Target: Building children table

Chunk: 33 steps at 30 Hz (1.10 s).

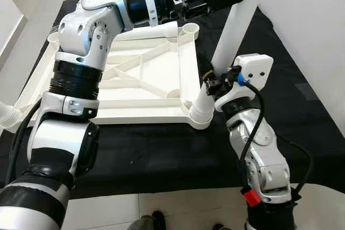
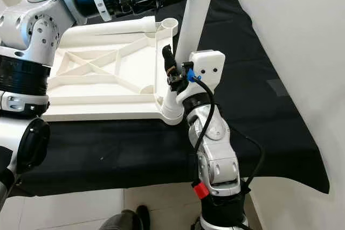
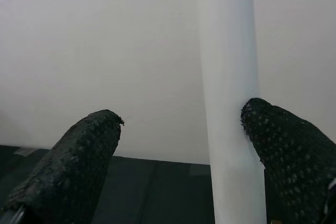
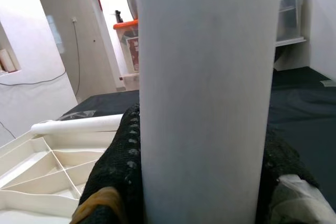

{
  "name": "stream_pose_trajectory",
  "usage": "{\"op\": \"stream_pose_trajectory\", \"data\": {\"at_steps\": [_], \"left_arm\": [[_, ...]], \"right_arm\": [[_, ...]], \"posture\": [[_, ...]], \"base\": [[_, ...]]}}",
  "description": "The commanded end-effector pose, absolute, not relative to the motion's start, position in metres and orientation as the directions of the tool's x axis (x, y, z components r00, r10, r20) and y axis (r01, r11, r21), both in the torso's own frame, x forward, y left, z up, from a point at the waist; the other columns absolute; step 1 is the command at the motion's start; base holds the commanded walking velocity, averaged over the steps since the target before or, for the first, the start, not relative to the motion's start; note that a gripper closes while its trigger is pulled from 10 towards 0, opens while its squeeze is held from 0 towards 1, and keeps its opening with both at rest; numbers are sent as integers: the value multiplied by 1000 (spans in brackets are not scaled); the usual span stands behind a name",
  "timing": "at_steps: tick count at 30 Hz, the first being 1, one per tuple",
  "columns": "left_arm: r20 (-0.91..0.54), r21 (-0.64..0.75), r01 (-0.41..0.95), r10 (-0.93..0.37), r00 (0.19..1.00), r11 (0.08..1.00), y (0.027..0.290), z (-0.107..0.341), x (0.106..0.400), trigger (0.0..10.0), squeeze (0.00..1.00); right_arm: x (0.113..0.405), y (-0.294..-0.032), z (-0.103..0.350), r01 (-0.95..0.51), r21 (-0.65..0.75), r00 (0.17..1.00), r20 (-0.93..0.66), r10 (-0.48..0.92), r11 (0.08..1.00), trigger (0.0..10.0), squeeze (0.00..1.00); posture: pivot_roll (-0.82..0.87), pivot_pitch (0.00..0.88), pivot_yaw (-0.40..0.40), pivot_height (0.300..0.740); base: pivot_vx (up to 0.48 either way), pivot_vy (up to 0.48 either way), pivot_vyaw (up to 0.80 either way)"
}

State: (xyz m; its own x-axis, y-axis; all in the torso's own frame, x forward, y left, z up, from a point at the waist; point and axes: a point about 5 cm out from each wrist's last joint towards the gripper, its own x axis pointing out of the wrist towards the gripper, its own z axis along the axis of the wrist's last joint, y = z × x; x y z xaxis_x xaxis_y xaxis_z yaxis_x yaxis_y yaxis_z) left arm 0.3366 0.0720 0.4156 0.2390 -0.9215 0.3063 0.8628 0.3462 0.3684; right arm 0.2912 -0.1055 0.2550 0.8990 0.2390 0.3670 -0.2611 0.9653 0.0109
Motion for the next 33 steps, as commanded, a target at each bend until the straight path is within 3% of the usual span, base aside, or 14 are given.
{"op": "stream_pose_trajectory", "data": {"at_steps": [1, 2, 3, 11, 15, 20, 33], "left_arm": [[311, 377, 856, -919, 243, 354, 78, 416, 334, 10000, 522], [312, 375, 856, -918, 245, 356, 78, 415, 334, 10000, 294], [313, 370, 857, -917, 247, 357, 78, 414, 333, 10000, 0], [311, 364, 861, -918, 246, 354, 76, 411, 333, 10000, 0], [313, 361, 862, -917, 247, 355, 75, 410, 333, 10000, 0], [314, 360, 862, -916, 248, 356, 74, 409, 333, 10000, 0], [312, 357, 865, -917, 247, 354, 73, 409, 333, 10000, 0]], "right_arm": [[296, -107, 229, -237, 13, 945, 234, 228, 971, 0, 0], [294, -105, 231, -233, 4, 944, 242, 225, 973, 0, 0], [291, -102, 233, -227, -15, 940, 256, 223, 974, 0, 0], [281, -94, 239, -249, -76, 913, 314, 260, 965, 0, 0], [272, -82, 238, -356, -200, 847, 344, 405, 913, 0, 0], [270, -74, 238, -391, -280, 820, 326, 470, 877, 0, 0], [270, -76, 232, -381, -264, 834, 316, 453, 886, 0, 0]], "posture": [[26, 220, 81, 740], [26, 220, 81, 740], [24, 221, 84, 740], [24, 224, 89, 740], [22, 225, 93, 740], [20, 225, 91, 740], [19, 225, 93, 740]], "base": [[0, 0, 0], [0, 0, 0], [0, 0, 0], [0, 0, 0], [0, 0, 0], [0, 0, 0], [0, 0, 0]]}}
